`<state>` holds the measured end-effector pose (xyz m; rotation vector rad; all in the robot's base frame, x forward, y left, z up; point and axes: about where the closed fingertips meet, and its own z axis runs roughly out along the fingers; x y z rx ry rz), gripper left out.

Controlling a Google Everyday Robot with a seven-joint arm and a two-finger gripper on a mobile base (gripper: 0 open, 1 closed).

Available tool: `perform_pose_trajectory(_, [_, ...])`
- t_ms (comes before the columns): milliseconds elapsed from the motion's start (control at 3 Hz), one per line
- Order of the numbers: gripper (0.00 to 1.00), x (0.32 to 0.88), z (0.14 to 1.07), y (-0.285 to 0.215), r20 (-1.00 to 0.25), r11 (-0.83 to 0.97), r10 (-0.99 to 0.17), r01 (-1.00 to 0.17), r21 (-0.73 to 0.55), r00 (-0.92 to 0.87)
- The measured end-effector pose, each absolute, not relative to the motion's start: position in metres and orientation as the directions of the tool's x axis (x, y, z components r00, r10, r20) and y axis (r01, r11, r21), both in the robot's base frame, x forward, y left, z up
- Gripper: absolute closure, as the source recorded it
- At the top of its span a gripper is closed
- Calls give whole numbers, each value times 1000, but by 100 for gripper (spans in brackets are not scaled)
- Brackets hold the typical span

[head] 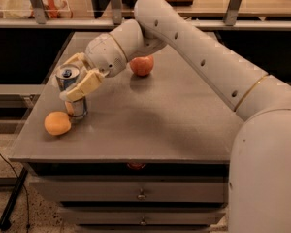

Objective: Move redbull can near orange

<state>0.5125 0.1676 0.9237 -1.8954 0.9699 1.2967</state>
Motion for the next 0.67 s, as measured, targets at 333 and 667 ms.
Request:
perform_pose_trajectory(333, [96, 513, 917, 169, -945, -526, -223, -846, -89, 238])
perform_pose_trajectory(667, [79, 514, 911, 171, -943, -526, -234, -846, -83, 238])
